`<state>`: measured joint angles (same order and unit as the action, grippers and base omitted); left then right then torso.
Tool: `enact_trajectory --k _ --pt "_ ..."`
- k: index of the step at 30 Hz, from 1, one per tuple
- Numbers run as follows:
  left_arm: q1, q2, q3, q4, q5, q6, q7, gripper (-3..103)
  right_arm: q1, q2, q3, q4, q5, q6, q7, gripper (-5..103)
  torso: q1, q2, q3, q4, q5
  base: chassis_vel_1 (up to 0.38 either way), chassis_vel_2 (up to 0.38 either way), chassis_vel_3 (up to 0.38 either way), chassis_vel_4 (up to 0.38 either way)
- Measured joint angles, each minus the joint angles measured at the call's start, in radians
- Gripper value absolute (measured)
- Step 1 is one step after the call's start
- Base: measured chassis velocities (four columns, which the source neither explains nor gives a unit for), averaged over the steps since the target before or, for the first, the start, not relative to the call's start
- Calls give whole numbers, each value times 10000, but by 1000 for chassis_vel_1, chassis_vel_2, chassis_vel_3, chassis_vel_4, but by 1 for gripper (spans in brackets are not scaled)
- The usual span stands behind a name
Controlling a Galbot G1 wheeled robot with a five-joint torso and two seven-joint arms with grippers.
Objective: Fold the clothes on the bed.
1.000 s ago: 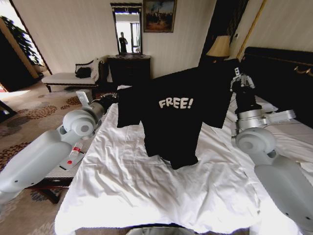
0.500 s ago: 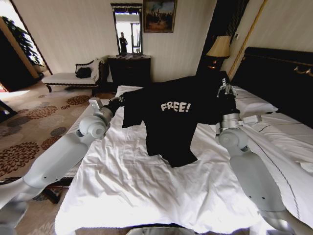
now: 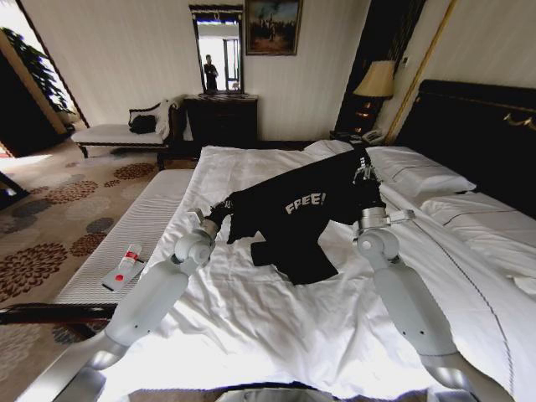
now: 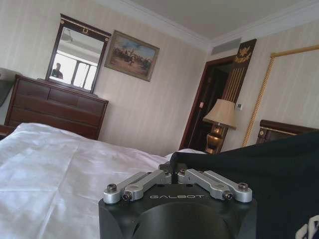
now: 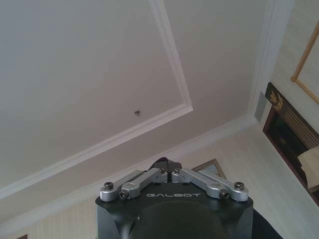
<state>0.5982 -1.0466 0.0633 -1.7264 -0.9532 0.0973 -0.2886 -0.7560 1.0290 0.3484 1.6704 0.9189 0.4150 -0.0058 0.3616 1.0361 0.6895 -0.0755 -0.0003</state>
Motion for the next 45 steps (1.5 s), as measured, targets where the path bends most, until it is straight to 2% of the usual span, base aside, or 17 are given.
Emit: enact_trajectory --k 5,8,9,13,14,16,18,19,21,24,25,27,30,31,35,41,45 --pt "-485 561 290 -747 -372 10 -148 0 304 -70 -277 645 365 -7 300 0 -1 1 -1 -1 -4 0 0 0 0" --pt "-1171 1397 327 -1474 -942 132 -370 0 762 -360 -350 1437 874 -148 566 0 -1 1 -2 1 -4 0 0 0 0" --pt "-1171 1397 327 -1474 -942 132 -370 0 762 -360 -350 1437 874 -148 566 0 -1 1 -2 1 -4 0 0 0 0" --pt "-2019 2561 259 -2058 -1536 328 -480 0 1025 -1180 -340 2226 1266 -258 689 0 -1 1 -2 1 -4 0 0 0 0" --pt "-2019 2561 259 -2058 -1536 328 -480 0 1025 -1180 -340 2226 1266 -258 689 0 -1 1 -2 1 -4 0 0 0 0" --pt "-2366 3064 261 -2208 -1743 418 -482 0 1037 -1637 -259 2489 1355 -319 694 0 -1 1 -2 0 -4 0 0 0 0" --pt "-2881 3715 380 -2372 -2066 549 -471 0 1014 -2498 -85 2897 1748 -403 696 0 -1 1 -2 0 -5 0 0 0 0" --pt "-2881 3715 380 -2372 -2066 549 -471 0 1014 -2498 -85 2897 1748 -403 696 0 -1 1 -2 0 -5 0 0 0 0" --pt "-3240 4075 485 -2454 -2397 674 -476 0 984 -3098 11 3162 2060 -459 769 0 -1 1 -2 -2 -3 0 0 0 0" --pt "-3835 4626 564 -2637 -3013 909 -619 0 967 -4631 291 3834 2639 -733 1307 0 -1 1 -2 -3 -2 0 0 0 0" --pt "-3835 4626 564 -2637 -3013 909 -619 0 967 -4631 291 3834 2639 -733 1307 0 -1 1 -2 -3 -2 0 0 0 0" --pt "-4037 4831 568 -2690 -3163 978 -644 0 967 -5241 422 4042 2829 -854 1506 0 -2 1 -2 -5 -3 0 0 0 0" --pt "-4543 5391 618 -2727 -3452 1116 -585 0 996 -6895 732 4425 3408 -1133 1837 0 -2 1 -3 -2 -5 0 0 0 0" --pt "-4543 5391 618 -2727 -3452 1116 -585 0 996 -6895 732 4425 3408 -1133 1837 0 -2 1 -3 -2 -5 0 0 0 0" --pt "-5047 6067 773 -2613 -3688 1205 -296 0 1016 -8237 837 4607 3621 -1158 1854 0 -2 2 -3 -1 -5 0 0 0 0" --pt "-5578 6536 1198 -2579 -3882 1207 -87 0 1185 -8657 837 4746 3885 -1140 1836 0 -2 2 -2 2 -4 0 0 0 0" --pt "-6831 6732 2367 -2347 -4050 1290 -70 0 1221 -9092 779 4638 4465 -1011 1502 0 -2 2 -2 2 -4 0 0 0 0"
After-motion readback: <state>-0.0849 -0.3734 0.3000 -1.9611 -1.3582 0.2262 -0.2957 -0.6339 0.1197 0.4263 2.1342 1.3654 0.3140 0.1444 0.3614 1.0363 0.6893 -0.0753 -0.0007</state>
